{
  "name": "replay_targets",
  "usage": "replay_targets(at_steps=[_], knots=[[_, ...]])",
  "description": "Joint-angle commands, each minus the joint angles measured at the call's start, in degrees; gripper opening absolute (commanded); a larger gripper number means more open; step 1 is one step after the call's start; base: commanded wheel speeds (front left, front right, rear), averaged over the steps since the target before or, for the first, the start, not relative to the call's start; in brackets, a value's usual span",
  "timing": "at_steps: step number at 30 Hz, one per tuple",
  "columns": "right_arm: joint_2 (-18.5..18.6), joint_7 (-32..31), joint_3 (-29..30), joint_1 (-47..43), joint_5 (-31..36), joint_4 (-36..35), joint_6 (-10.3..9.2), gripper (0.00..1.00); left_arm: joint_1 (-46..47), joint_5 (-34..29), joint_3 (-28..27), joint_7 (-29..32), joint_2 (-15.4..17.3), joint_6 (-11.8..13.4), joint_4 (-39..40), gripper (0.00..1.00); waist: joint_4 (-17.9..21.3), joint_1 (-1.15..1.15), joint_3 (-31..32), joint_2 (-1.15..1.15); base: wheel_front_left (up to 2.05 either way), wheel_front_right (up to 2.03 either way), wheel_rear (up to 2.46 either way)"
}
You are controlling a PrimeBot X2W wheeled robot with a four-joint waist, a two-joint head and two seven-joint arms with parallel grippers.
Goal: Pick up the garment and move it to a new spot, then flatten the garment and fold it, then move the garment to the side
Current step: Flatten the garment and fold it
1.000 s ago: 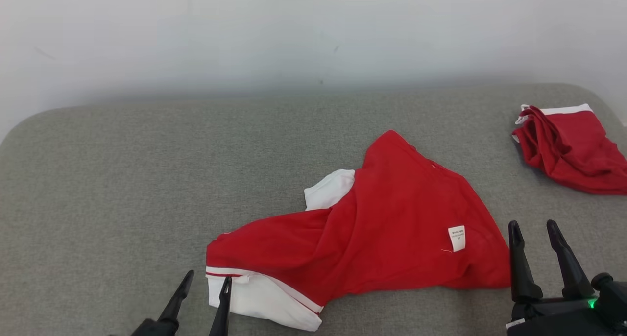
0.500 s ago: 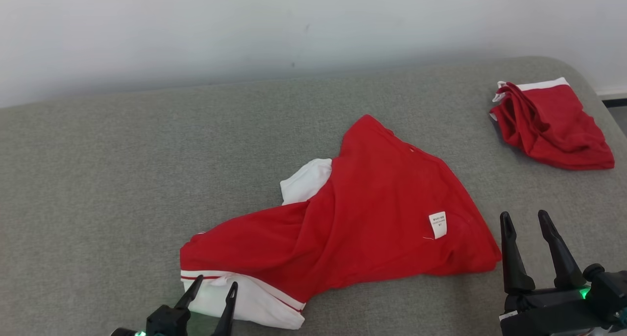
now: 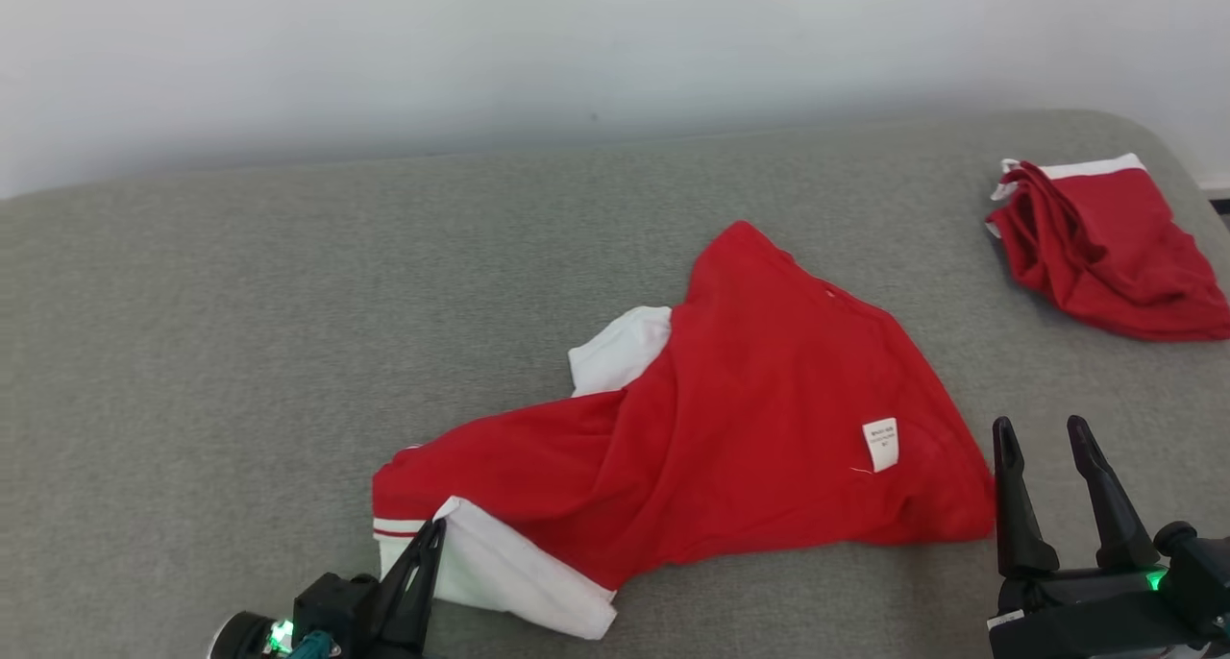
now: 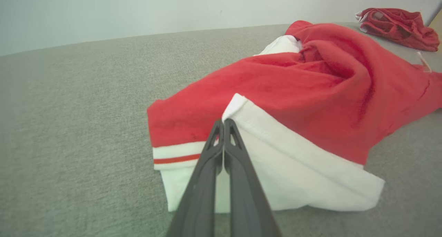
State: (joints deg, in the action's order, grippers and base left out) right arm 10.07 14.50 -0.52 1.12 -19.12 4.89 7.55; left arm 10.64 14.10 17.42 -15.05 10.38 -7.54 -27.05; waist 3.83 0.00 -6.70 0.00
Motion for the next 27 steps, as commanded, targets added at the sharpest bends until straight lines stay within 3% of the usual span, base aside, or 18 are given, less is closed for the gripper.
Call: replay_targets(at_steps=[1, 6, 14, 15, 16, 27], knots=[[-0.17, 0.28, 0.06, -0.56, -0.25, 0.15, -0.15, 1.00, -2.03, -0.43, -0.11, -0.17, 0.35, 0.11, 2.48, 0.00, -2.15, 0.00, 0.60, 0.00, 0.00, 0.00, 0.00], [-0.30, 0.49, 0.51, -1.07, -0.60, 0.54, -0.15, 1.00, -7.50, -1.16, 1.59, -0.17, 1.31, 0.11, 8.03, 0.00, -5.23, 0.00, 1.04, 0.00, 0.00, 0.00, 0.00], [-0.12, 0.68, 0.55, -0.80, -0.59, 0.88, -0.15, 1.00, -13.89, 0.32, 1.77, -0.16, 1.50, 0.33, 7.59, 0.00, -7.60, 0.00, 0.87, 0.00, 0.00, 0.00, 0.00], [-0.09, 0.62, 0.51, -0.76, -0.58, 0.93, -0.15, 1.00, -14.08, 0.38, 1.67, -0.17, 1.41, 0.50, 7.35, 0.37, -7.70, 0.00, 0.88, 0.00, 0.00, 0.00, 0.00], [-0.03, 0.63, 0.45, -0.72, -0.62, 0.94, -0.15, 1.00, -14.10, 0.47, 1.23, -0.17, 1.24, 0.77, 7.67, 1.00, -7.78, 0.00, 0.89, 0.00, 0.00, 0.00, 0.00], [0.52, 0.70, 0.45, -0.61, -1.07, 1.60, -0.15, 1.00, -14.31, 0.37, -5.04, -0.17, 4.00, 1.88, 12.80, 1.00, -6.30, 0.00, 0.85, 0.00, 0.00, 0.00, 0.00]])
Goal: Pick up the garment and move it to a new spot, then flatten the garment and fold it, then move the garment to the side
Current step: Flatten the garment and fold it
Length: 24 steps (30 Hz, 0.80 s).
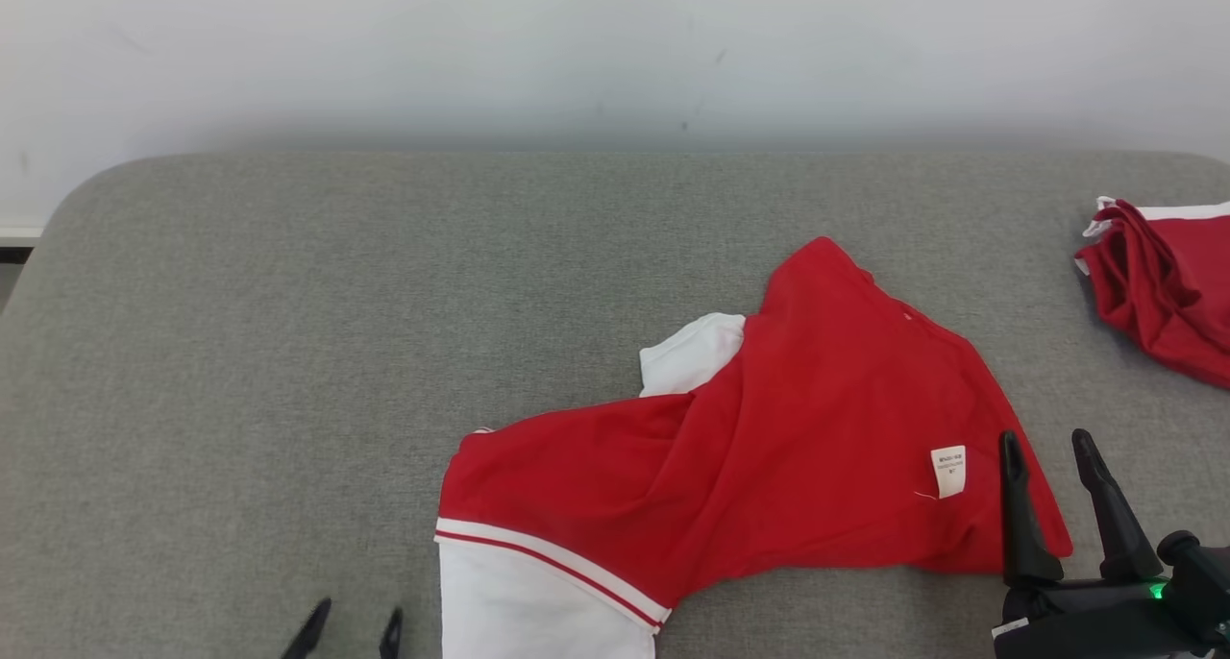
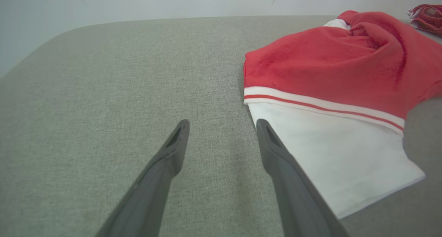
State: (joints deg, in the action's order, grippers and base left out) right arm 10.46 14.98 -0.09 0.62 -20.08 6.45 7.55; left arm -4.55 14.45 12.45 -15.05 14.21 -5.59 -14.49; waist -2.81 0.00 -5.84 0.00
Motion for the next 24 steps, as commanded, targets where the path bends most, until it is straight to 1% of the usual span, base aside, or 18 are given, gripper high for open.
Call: replay_targets(at_steps=[1, 8, 10, 17, 20, 24], knots=[[0.02, 0.21, -0.27, 0.04, -0.10, 0.15, -0.15, 1.00, 1.59, -0.05, -0.42, -0.17, 0.27, -0.14, 0.36, 1.00, 0.73, 0.00, -0.03, 0.00, 0.00, 0.00, 0.00], [0.07, 0.16, -1.01, 1.29, 0.17, 0.98, -0.15, 1.00, 8.38, -0.68, 0.20, 0.34, -1.03, 0.17, -0.19, 1.00, 3.77, 0.00, -0.83, 0.00, 0.00, 0.00, 0.00], [0.02, 0.15, -1.01, 1.67, 0.16, 1.10, -0.15, 1.00, 10.74, 0.02, -0.29, 0.89, -0.48, -0.04, -1.26, 1.00, 4.79, 0.00, -1.33, 0.00, 0.00, 0.00, 0.00], [-0.79, 0.15, -1.48, 2.79, 0.40, 1.50, -0.15, 1.00, 15.58, 1.72, -0.11, 1.78, 0.89, -0.90, -7.92, 1.00, 8.81, 0.00, -3.19, 0.00, 0.00, 0.00, 0.00], [-1.11, 0.15, -1.45, 2.71, 0.53, 1.59, -0.15, 1.00, 16.84, 2.29, 0.98, 2.01, 1.29, -1.34, -10.69, 1.00, 9.88, 0.00, -3.81, 0.00, 0.00, 0.00, 0.00], [-1.20, 0.15, -1.28, 2.80, 0.68, 1.73, -0.15, 1.00, 17.48, 3.13, 2.49, 2.82, 0.97, -1.51, -13.78, 1.00, 10.47, 0.00, -4.23, 0.00, 0.00, 0.00, 0.00]])
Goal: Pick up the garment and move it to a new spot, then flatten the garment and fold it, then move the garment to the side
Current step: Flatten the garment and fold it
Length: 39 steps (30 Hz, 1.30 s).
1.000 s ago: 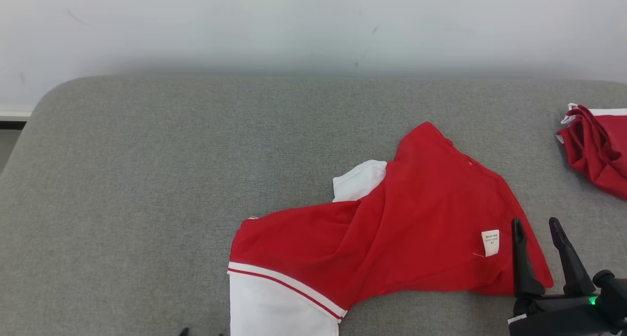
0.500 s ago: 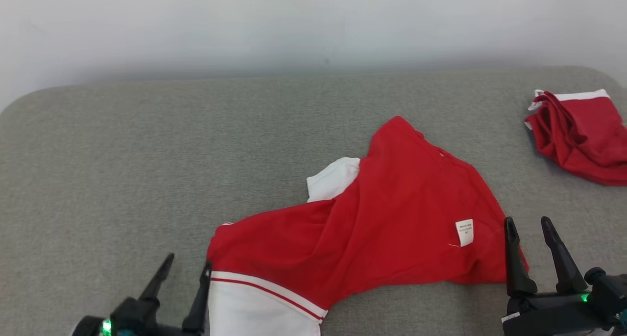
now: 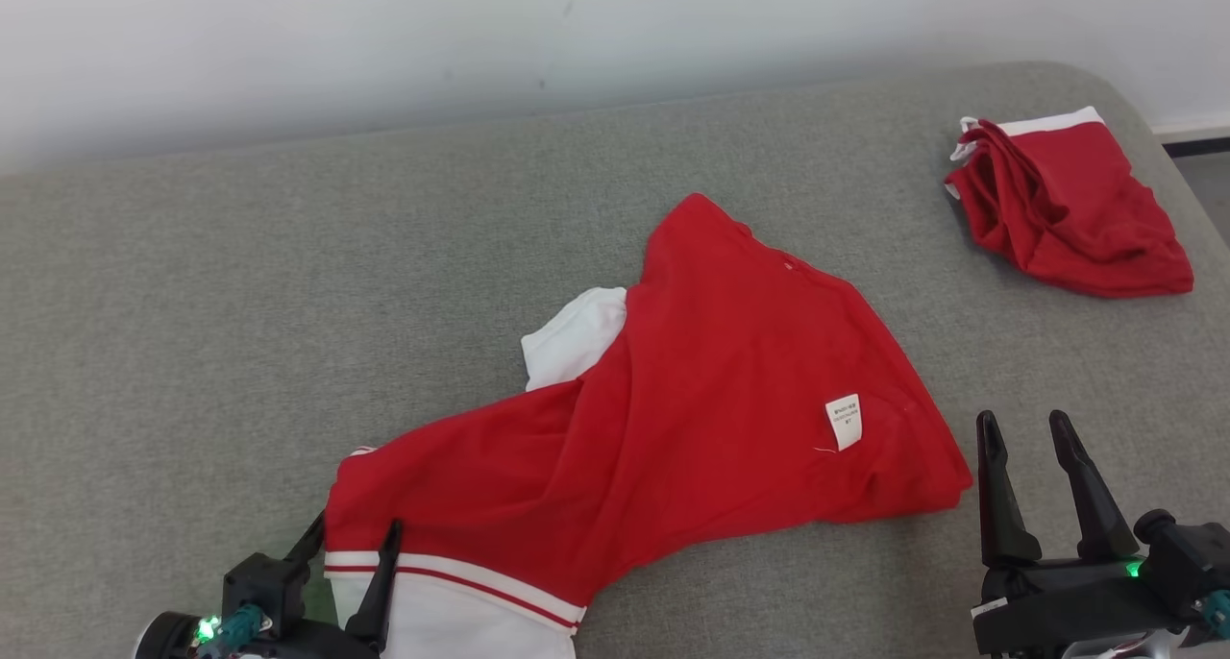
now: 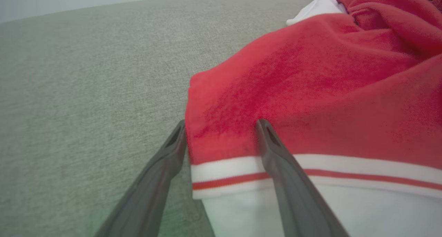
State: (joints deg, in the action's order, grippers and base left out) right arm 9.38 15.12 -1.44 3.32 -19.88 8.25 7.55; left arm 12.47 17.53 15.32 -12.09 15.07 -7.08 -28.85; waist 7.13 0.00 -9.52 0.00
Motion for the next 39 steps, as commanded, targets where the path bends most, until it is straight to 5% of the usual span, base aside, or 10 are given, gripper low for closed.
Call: replay_targets(at_steps=[1, 2, 3, 4, 5, 18, 19, 21, 39], knots=[[-0.16, 0.00, 0.00, 0.23, 0.51, 0.00, -0.15, 1.00, 0.93, 0.26, -0.03, -0.18, 0.25, -0.11, -0.26, 1.00, 0.71, 0.00, -0.68, 0.00, 0.00, 0.00, 0.00], [-0.19, 0.01, 0.05, 0.35, 0.54, 0.04, -0.15, 1.00, 1.25, 0.79, 0.27, 0.07, 0.13, -0.19, -1.26, 1.00, 0.81, 0.00, -0.76, 0.00, 0.00, 0.00, 0.00], [-0.17, 0.01, 0.12, 0.48, 0.62, 0.06, -0.15, 1.00, 1.40, 1.35, 0.60, 0.38, -0.01, -0.26, -2.24, 0.78, 0.89, 0.00, -0.81, 0.00, 0.00, 0.00, 0.00], [-0.13, 0.01, 0.17, 0.63, 0.61, 0.05, -0.15, 1.00, 1.82, 1.61, 0.99, 0.29, 0.07, -0.34, -3.13, 0.46, 0.95, 0.00, -0.86, 0.00, 0.00, 0.00, 0.00], [-0.10, 0.01, 0.24, 0.78, 0.62, 0.05, -0.15, 1.00, 2.19, 1.75, 1.33, 0.09, 0.20, -0.39, -3.70, 0.00, 1.00, 0.00, -0.88, 0.00, 0.00, 0.00, 0.00], [0.40, 0.01, 1.09, 1.56, 1.34, 0.99, -0.15, 1.00, 7.77, 3.50, -2.39, -3.01, 1.79, 1.30, -7.84, 0.00, 0.37, 0.00, 0.15, 0.00, 0.00, 0.00, 0.00], [0.32, 0.01, 1.00, 1.81, 1.42, 1.06, -0.15, 1.00, 7.77, 3.41, -2.41, -3.00, 1.66, 1.27, -8.39, 0.12, 0.42, 0.00, 0.28, 0.00, 0.00, 0.00, 0.00], [0.14, 0.01, 0.80, 2.19, 1.54, 1.16, -0.15, 1.00, 7.65, 3.19, -2.40, -3.08, 1.34, 1.17, -9.07, 1.00, 0.41, 0.00, 0.48, 0.00, 0.00, 0.00, 0.00], [0.59, 0.01, -0.25, -0.89, 2.64, 0.77, -0.15, 1.00, -9.22, -4.68, -15.44, -3.11, -5.44, 2.76, 17.89, 1.00, -5.25, 0.00, 6.77, 0.00, 0.00, 0.00, 0.00]])
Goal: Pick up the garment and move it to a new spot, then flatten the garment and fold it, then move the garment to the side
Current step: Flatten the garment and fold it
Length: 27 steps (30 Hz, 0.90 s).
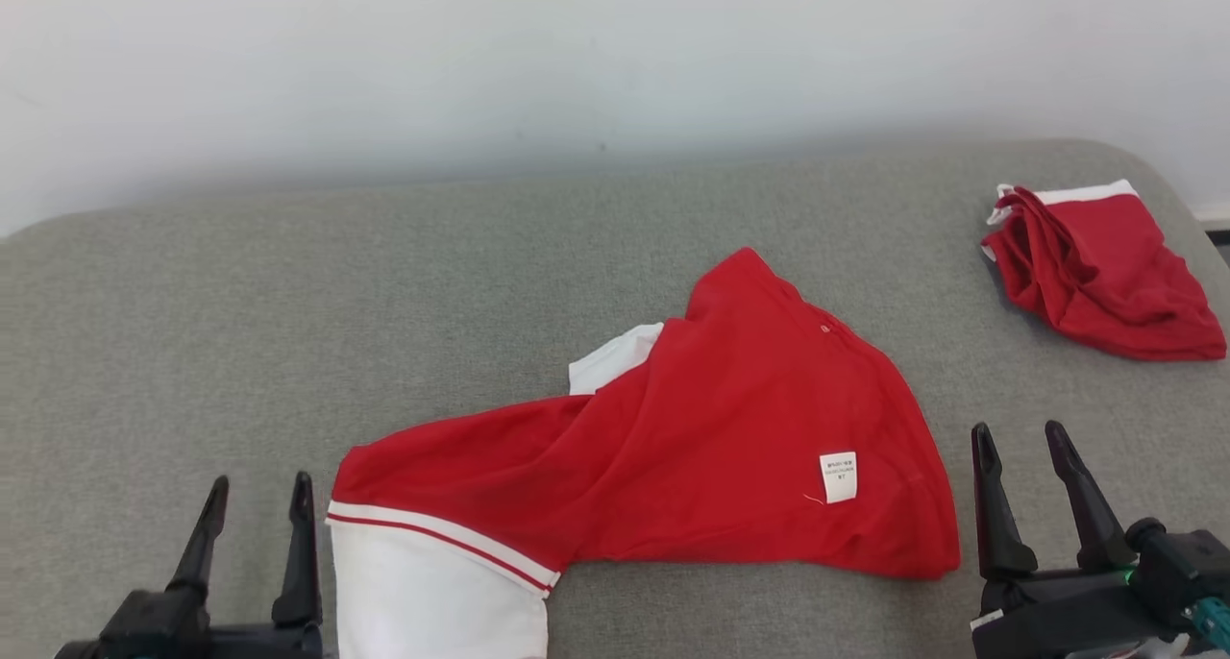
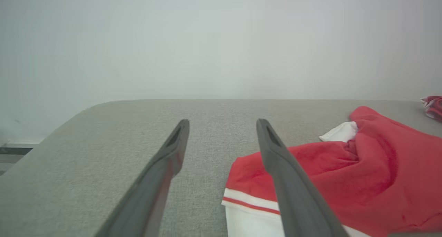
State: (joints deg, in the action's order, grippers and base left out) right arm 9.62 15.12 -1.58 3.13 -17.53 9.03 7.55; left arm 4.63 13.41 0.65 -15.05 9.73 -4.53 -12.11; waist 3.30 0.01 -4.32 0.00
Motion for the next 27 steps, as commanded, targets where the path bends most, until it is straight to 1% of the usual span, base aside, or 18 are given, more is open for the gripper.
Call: replay_targets(at_steps=[1, 3, 6, 13, 20, 27], knots=[[0.43, 0.01, -0.05, -1.08, 0.32, 0.08, -0.15, 1.00, -2.39, -0.99, -1.20, -0.16, -0.70, 0.25, 2.40, 1.00, -1.72, -0.01, 1.98, 0.00, 0.00, 0.00, 0.00], [0.67, 0.01, -0.06, -1.83, 0.25, 0.20, -0.15, 1.00, -4.60, -1.73, -2.04, -0.16, -1.71, 0.22, 4.76, 1.00, -2.16, -0.01, 2.57, 0.00, 0.00, 0.00, 0.00], [0.88, -0.07, 0.02, -2.48, 0.14, 0.24, -0.15, 1.00, -6.59, -2.40, -2.61, -0.16, -2.23, 0.11, 6.37, 1.00, -2.53, -0.01, 3.11, 0.00, 0.00, 0.00, 0.00], [1.48, -1.92, -0.13, -4.58, -0.56, 1.05, -0.15, 1.00, -10.91, -3.06, -3.31, -0.16, -3.73, -0.38, 7.56, 1.00, -3.34, -0.01, 3.93, 0.00, 0.00, 0.00, 0.00], [2.34, -4.76, -0.08, -4.51, -0.20, 2.23, -0.15, 1.00, -11.27, -3.64, -3.47, -0.16, -4.44, -0.90, 7.25, 1.00, -3.68, -0.01, 3.54, 0.00, 0.00, 0.00, 0.00], [5.46, -10.61, -2.21, -0.10, -1.21, 6.45, -0.15, 1.00, -8.83, -4.23, -2.60, -0.16, -4.88, -1.39, 6.82, 1.00, -4.55, -0.01, 1.57, 0.00, 0.00, 0.00, 0.00]])
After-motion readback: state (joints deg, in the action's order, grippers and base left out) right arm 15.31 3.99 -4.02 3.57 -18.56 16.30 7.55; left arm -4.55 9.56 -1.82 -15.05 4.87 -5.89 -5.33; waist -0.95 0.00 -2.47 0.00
